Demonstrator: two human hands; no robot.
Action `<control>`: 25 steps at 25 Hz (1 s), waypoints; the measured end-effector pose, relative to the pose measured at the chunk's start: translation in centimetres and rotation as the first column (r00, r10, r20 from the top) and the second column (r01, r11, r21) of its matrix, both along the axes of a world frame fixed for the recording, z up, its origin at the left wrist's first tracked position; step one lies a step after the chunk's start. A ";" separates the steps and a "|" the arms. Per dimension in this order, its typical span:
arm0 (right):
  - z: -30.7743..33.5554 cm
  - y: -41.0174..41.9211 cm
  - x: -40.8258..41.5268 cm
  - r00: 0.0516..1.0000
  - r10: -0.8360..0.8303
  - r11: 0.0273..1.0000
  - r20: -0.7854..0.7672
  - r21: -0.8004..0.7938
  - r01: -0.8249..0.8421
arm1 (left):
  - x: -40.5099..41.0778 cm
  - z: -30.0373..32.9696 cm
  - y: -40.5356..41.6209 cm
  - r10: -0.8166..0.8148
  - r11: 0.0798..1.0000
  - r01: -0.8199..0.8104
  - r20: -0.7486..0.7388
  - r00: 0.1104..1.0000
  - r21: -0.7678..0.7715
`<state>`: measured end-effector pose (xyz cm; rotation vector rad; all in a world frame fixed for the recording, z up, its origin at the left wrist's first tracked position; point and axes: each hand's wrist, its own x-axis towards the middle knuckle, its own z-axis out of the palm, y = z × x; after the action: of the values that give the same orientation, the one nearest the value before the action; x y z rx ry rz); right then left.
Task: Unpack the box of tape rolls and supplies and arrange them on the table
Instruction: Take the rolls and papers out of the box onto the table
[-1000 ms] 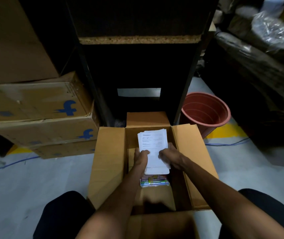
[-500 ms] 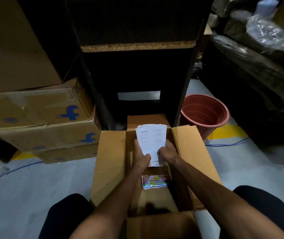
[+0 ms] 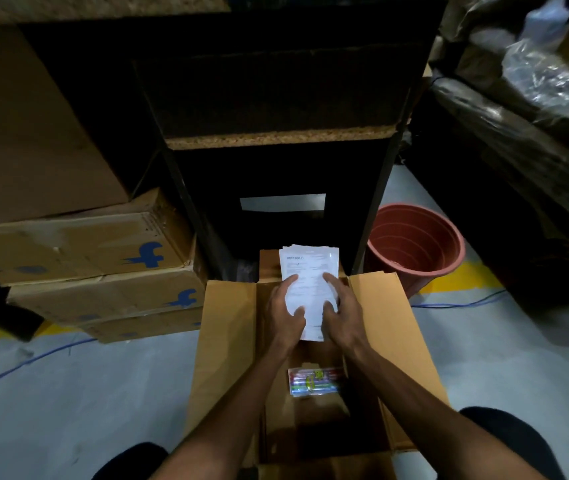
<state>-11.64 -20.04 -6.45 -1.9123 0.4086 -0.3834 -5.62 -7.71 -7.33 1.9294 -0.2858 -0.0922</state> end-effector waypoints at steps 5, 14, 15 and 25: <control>9.5 1.3 -3.4 0.993 0.040 0.998 -0.106 0.043 -0.036 | -3.5 9.2 1.7 -0.025 0.999 0.021 -0.100 0.995 -0.038; 34.7 3.7 -8.6 0.946 0.099 0.990 -0.310 0.125 -0.062 | -9.2 34.0 6.1 0.013 0.990 0.042 -0.396 0.918 0.132; 37.5 3.9 -9.1 0.951 0.122 0.988 -0.284 0.126 -0.089 | -10.0 36.9 6.5 0.011 0.991 0.043 -0.388 0.922 0.130; 54.8 1.9 -3.4 0.977 0.151 0.988 -0.150 0.063 -0.143 | -3.1 55.2 6.5 -0.008 0.995 0.028 -0.210 0.978 0.093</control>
<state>-15.05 -18.15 48.30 -1.9143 0.3717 -0.1260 -8.69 -1.17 47.90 1.9922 -0.1603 -0.3250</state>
